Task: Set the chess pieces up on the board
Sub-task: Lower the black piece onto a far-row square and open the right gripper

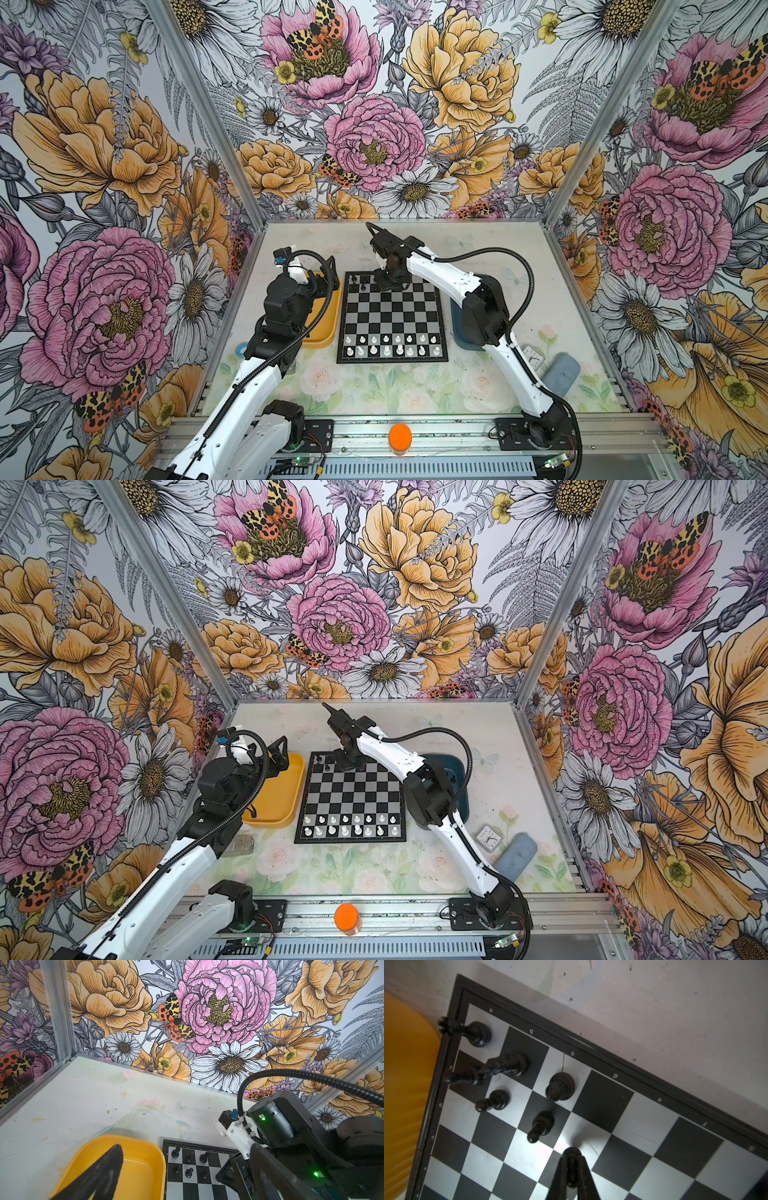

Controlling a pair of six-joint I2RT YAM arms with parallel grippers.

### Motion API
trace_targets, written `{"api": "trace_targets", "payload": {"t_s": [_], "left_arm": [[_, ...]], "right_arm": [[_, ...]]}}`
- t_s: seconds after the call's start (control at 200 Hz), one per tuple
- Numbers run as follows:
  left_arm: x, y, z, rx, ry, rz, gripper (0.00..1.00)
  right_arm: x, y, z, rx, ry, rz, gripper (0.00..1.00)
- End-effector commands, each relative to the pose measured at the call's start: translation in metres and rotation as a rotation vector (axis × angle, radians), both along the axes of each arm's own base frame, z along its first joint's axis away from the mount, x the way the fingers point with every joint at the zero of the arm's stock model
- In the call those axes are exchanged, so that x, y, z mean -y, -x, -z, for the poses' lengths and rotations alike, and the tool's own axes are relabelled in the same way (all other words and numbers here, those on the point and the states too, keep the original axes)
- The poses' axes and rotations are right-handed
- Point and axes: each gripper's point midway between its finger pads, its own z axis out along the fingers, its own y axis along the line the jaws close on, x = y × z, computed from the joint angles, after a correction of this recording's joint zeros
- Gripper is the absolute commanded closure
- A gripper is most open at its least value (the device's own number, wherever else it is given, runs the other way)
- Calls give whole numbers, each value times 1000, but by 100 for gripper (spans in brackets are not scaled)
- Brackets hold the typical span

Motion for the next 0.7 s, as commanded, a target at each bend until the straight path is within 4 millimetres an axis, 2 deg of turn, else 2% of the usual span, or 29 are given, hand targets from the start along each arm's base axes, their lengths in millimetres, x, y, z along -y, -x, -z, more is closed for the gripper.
{"api": "trace_targets", "payload": {"t_s": [0.0,0.34,0.485,0.696], "left_arm": [[-2,-1,8,-14,-17,-1,4],[-2,-1,8,-13,-18,-1,4],[-2,-1,8,-14,-18,-1,4],[-2,-1,8,-13,-17,1,4]], "right_arm": [[-1,-6,7,16,20,13,100],[2,-7,14,17,40,18,100],[2,-7,15,14,39,17,84],[0,-6,10,15,26,7,68]]}}
